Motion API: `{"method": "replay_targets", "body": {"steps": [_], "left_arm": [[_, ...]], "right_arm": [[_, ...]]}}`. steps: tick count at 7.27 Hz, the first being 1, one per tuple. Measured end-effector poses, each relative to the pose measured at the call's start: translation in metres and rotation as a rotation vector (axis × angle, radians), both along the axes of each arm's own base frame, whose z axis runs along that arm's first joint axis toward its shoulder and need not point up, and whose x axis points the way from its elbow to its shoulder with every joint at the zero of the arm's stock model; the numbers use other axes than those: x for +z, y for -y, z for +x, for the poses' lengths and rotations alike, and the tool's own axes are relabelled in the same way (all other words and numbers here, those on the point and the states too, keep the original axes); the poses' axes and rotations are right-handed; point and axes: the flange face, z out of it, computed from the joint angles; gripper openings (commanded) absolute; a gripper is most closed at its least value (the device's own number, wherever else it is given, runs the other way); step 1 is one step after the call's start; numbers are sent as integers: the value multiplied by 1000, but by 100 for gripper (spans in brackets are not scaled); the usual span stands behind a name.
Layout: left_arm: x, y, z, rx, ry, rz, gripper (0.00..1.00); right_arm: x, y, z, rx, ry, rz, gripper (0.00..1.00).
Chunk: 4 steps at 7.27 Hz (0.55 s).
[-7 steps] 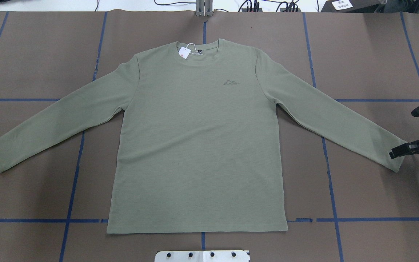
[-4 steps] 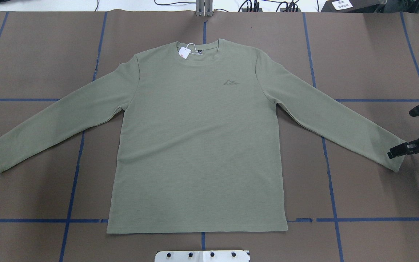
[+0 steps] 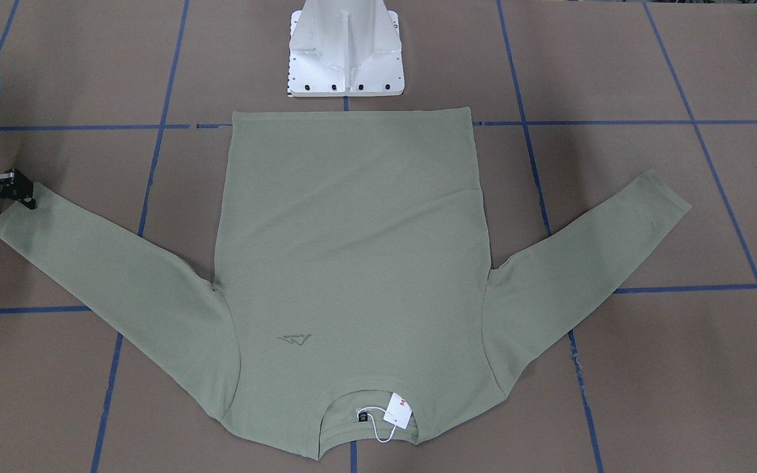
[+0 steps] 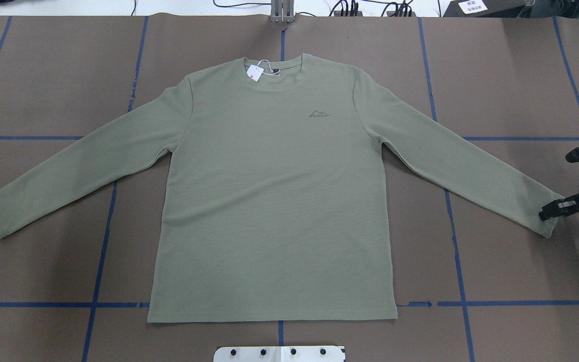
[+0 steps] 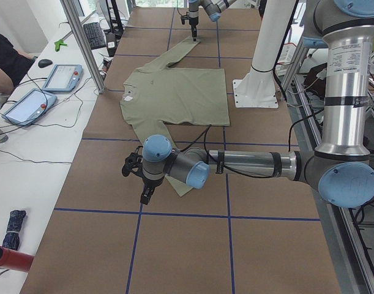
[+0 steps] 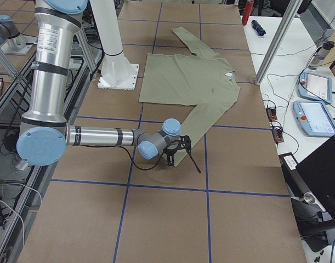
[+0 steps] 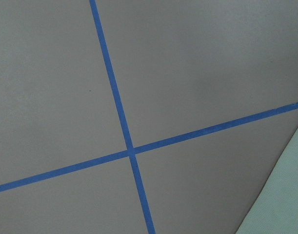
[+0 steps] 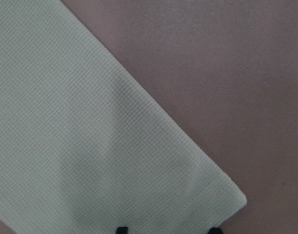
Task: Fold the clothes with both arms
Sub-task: 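Lower the right gripper onto the sleeve cuff nearest it and grasp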
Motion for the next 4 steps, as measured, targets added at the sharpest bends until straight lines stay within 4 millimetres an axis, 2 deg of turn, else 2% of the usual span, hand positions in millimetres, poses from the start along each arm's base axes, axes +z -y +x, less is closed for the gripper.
{"method": "replay_targets", "body": {"steps": [1,4], "left_arm": [[1,0,0,0,0,-3,100],[5,-1,0,1,-5,-12,100]], "right_arm": [[-2,0,0,-2,4,1,0],[-16,-1,-1,-13,42,3,0]]}}
